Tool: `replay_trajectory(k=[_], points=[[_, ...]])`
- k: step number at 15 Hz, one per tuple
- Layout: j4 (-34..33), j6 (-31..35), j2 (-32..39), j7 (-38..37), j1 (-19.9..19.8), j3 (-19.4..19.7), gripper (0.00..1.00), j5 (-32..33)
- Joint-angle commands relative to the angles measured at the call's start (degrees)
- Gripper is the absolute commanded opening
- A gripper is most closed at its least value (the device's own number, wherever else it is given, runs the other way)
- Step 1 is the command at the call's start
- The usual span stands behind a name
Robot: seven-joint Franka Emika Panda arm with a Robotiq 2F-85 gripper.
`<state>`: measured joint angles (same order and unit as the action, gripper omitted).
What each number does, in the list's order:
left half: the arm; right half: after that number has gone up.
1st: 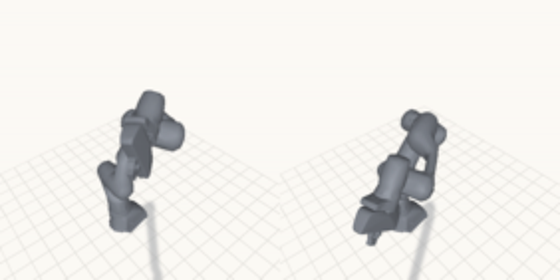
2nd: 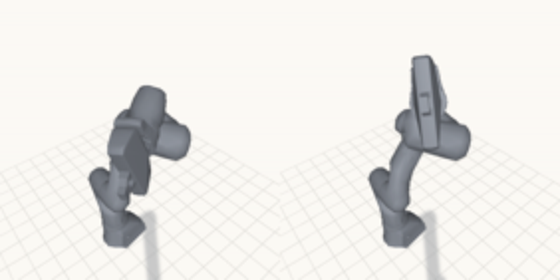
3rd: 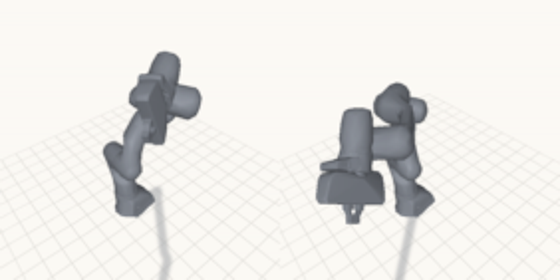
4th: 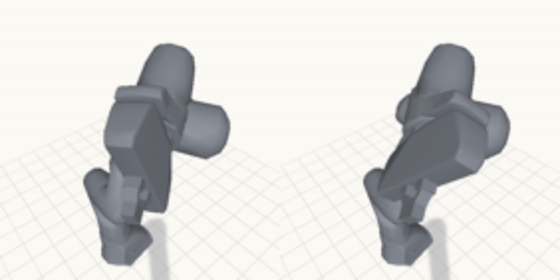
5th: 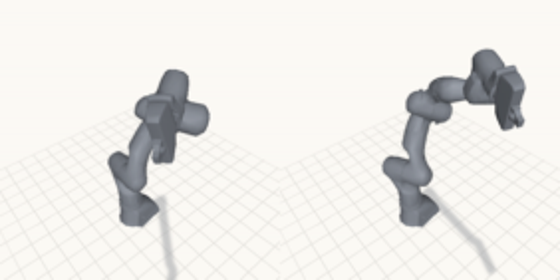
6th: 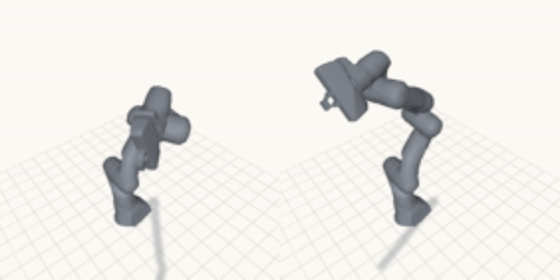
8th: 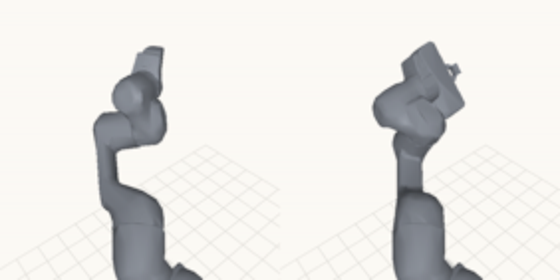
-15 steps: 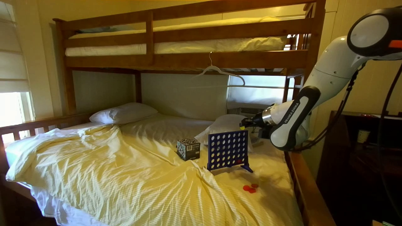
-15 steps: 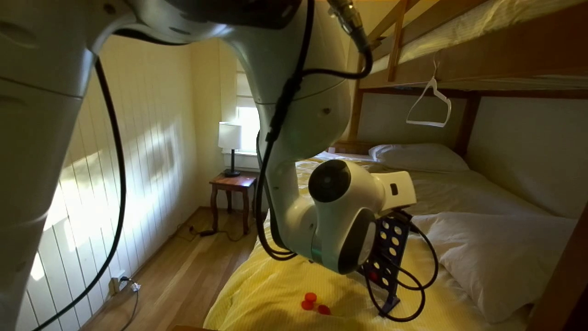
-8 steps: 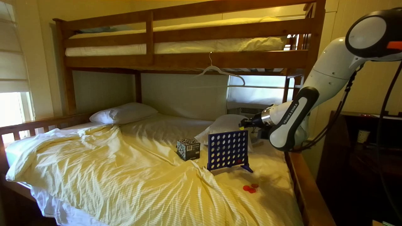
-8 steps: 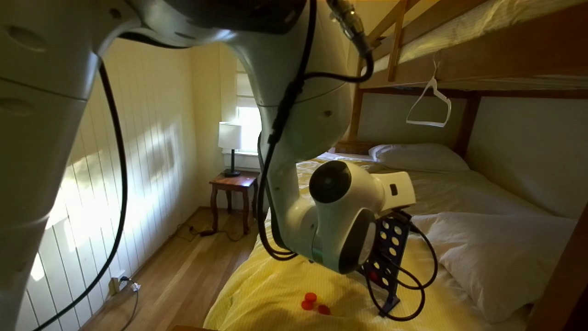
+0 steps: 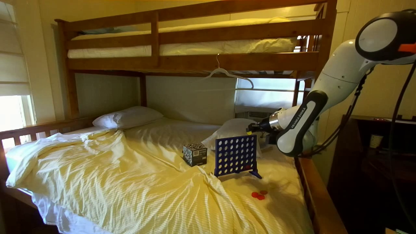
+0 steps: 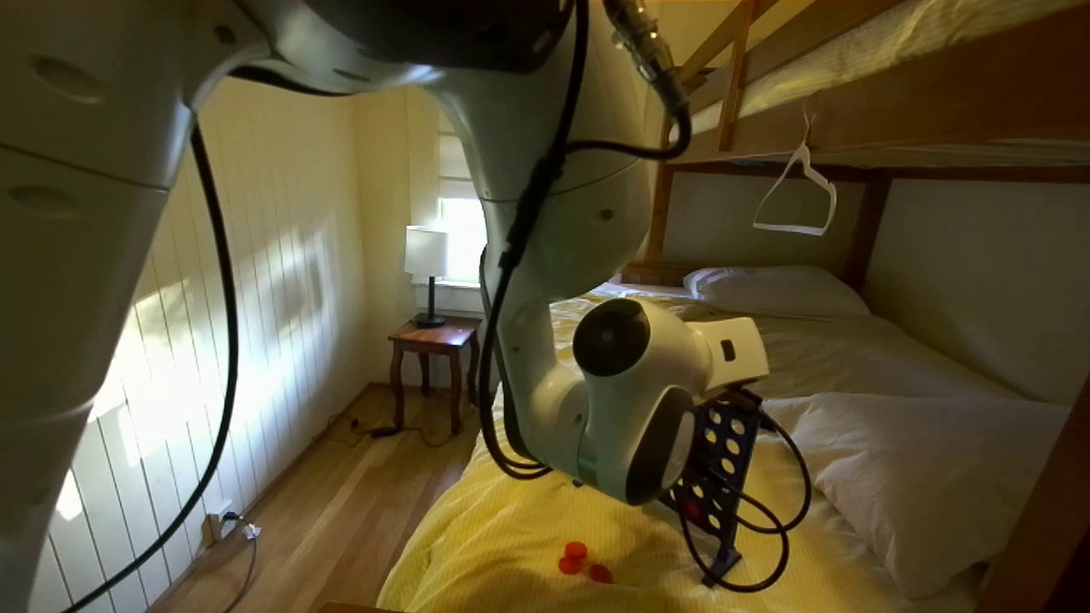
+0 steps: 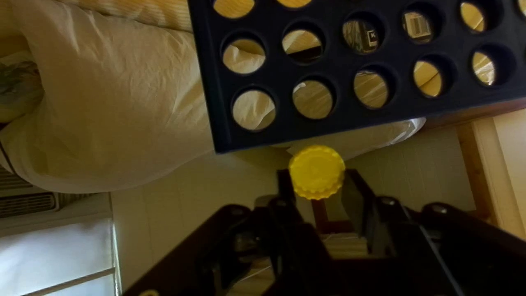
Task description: Put one yellow circle into the blue platform
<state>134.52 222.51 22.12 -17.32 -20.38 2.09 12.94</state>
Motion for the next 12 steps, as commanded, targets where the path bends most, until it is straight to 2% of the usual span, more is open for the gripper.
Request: replay_trajectory(k=[1, 12], points=[[-1.1, 2.0, 1.3, 2.4, 1.9, 1.0, 0.1, -3.6], [-0.7, 1.7, 1.5, 6.1, 3.2, 2.2, 0.1, -5.0]])
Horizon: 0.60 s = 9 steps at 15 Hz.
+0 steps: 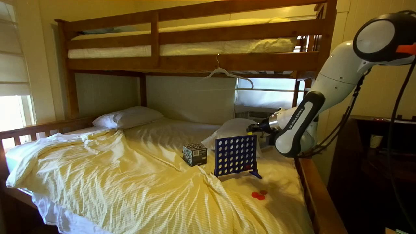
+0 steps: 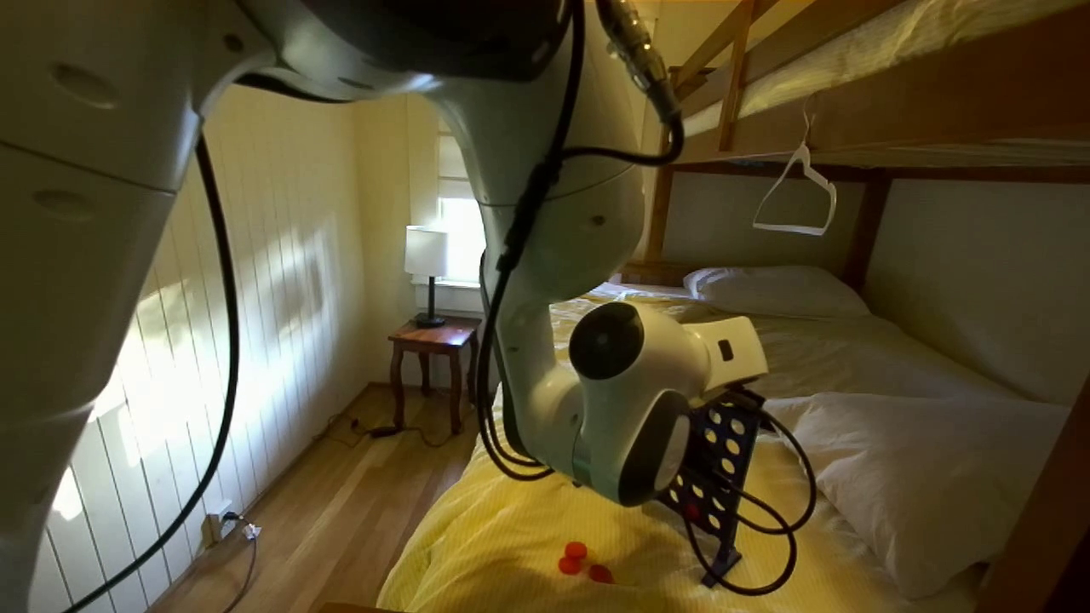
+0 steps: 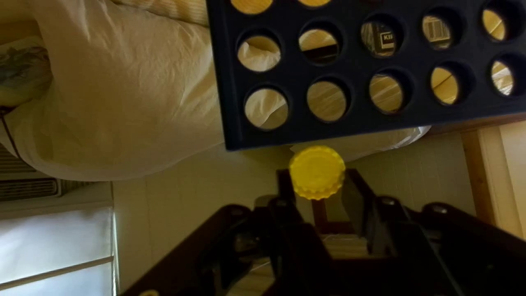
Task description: Put one yellow circle into the blue platform
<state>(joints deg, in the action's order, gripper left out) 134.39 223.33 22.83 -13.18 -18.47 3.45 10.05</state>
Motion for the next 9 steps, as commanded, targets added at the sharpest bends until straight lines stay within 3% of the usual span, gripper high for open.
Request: replay_trajectory(k=[1, 9], points=[[-0.5, 0.9, 0.8, 2.2, 1.4, 0.9, 0.1, -2.1], [-0.5, 1.8, 1.2, 3.3, 2.1, 0.9, 0.1, -2.3]])
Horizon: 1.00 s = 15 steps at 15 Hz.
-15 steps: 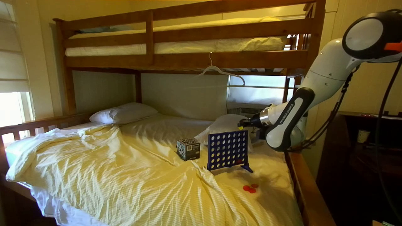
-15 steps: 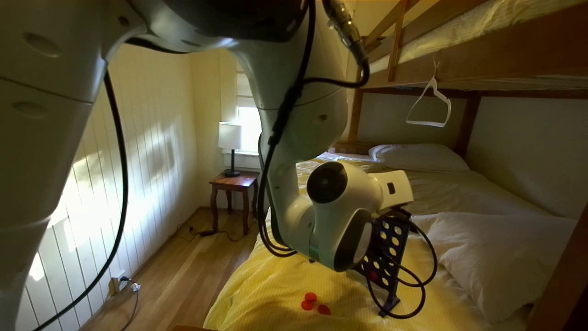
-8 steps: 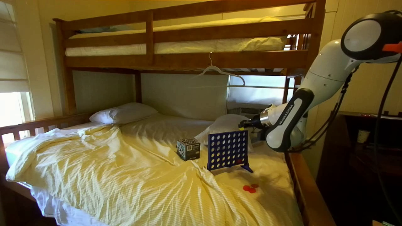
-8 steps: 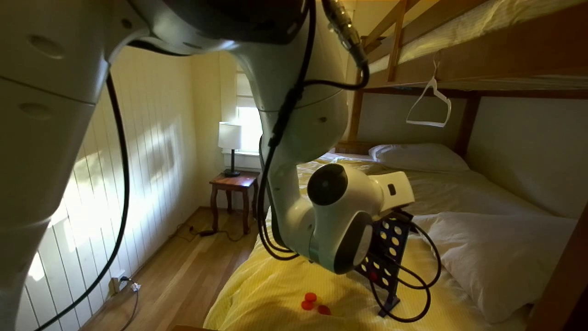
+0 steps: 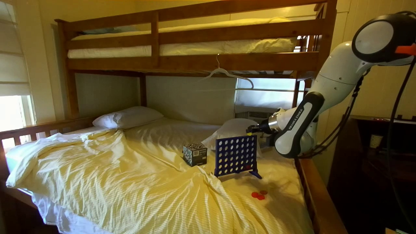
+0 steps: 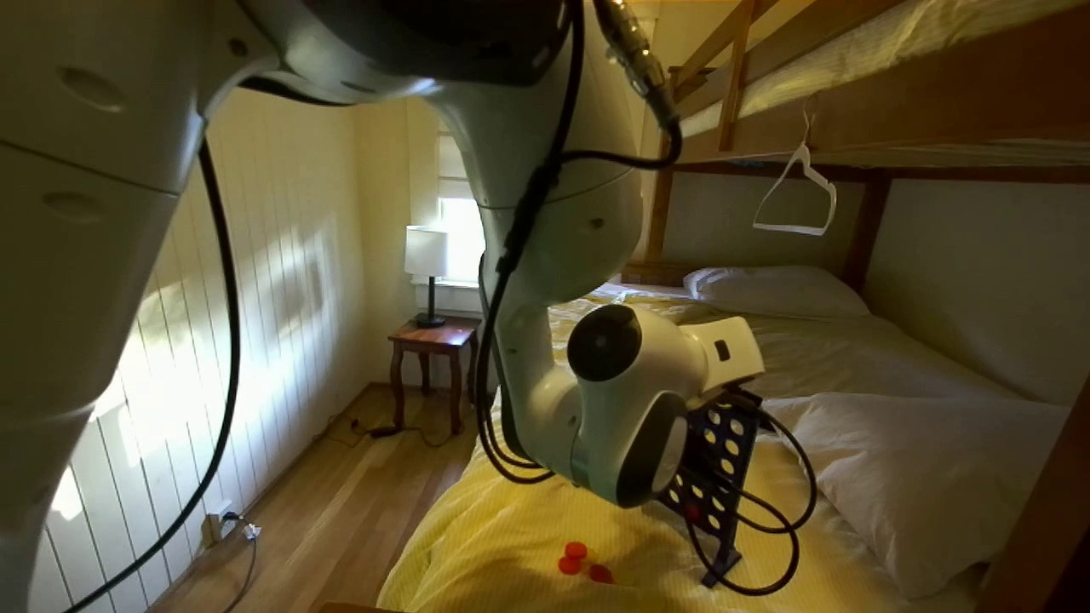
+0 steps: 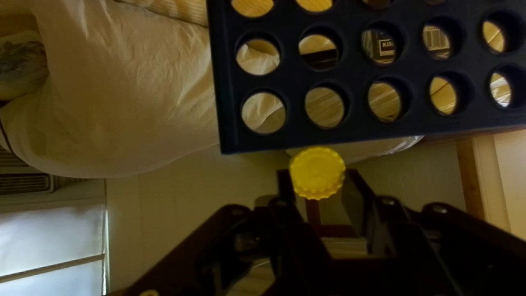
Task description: Put one yellow circle into the blue platform
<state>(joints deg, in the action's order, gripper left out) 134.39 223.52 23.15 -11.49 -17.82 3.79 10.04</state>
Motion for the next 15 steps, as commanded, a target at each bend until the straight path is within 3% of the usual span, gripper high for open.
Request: replay_trajectory(k=[1, 15], points=[[-0.6, 1.7, 0.9, 1.7, 1.6, 0.6, 0.1, -2.3], [-1.8, 3.9, 3.8, 6.3, 3.8, 1.6, 0.1, -5.0]])
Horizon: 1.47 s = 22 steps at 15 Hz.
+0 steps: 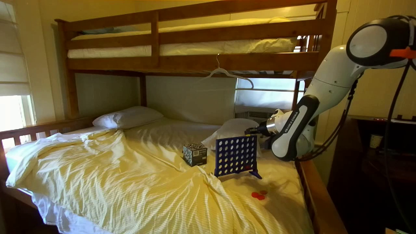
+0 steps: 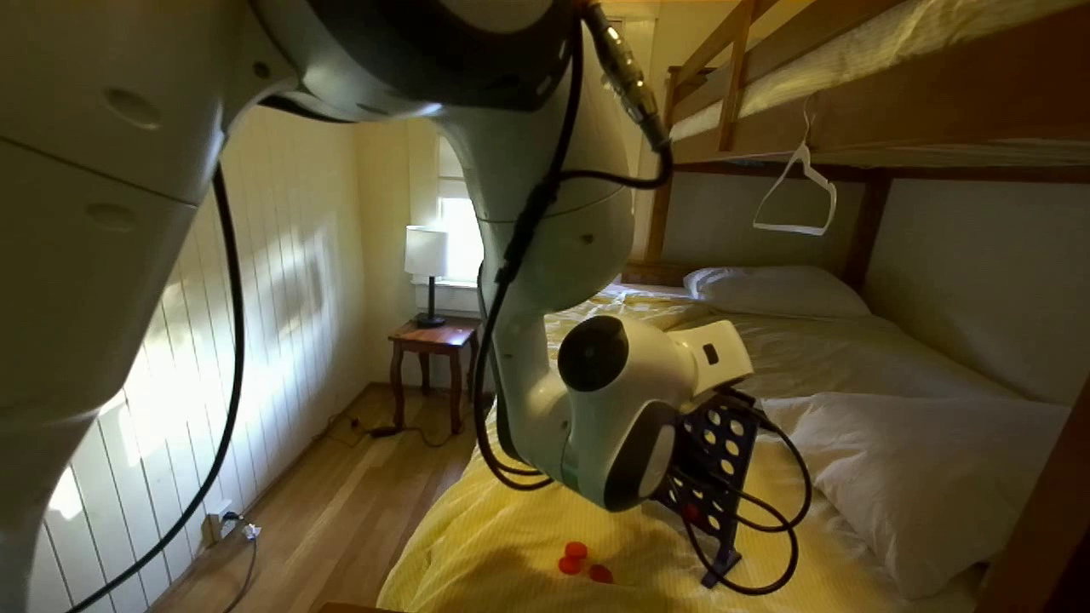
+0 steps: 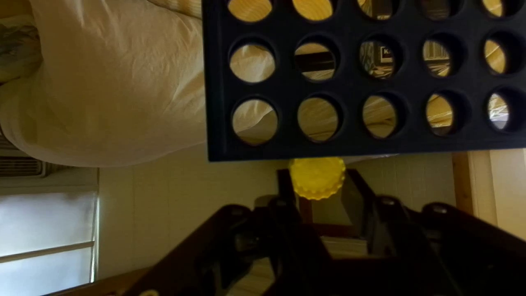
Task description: Put one yellow circle into the blue platform
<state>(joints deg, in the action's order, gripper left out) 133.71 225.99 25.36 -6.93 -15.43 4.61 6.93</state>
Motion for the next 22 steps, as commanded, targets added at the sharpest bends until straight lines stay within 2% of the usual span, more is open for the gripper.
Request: replay_trajectory(k=[1, 5, 7, 8, 9, 10, 15, 17, 22], points=[[-1.1, 1.5, 1.7, 1.8, 1.4, 0.7, 0.1, -1.8], [-1.2, 1.5, 1.8, 2.2, 1.5, 0.8, 0.1, -1.8], [-1.2, 1.5, 1.8, 2.4, 1.6, 0.8, 0.15, -1.9], [-1.2, 1.5, 1.8, 2.4, 1.6, 0.8, 0.3, -2.0], [-1.2, 1.5, 1.8, 2.4, 1.6, 0.8, 0.41, -2.0], [-1.1, 1.7, 1.8, 2.3, 1.6, 0.8, 0.62, -1.9], [-0.9, 1.9, 1.8, 2.0, 1.7, 0.6, 0.96, -1.7], [-0.9, 2.3, 1.8, 1.3, 1.4, 0.3, 1.0, -1.4], [-0.4, 6.2, 1.3, -1.0, 0.5, -0.3, 1.0, 0.2]])
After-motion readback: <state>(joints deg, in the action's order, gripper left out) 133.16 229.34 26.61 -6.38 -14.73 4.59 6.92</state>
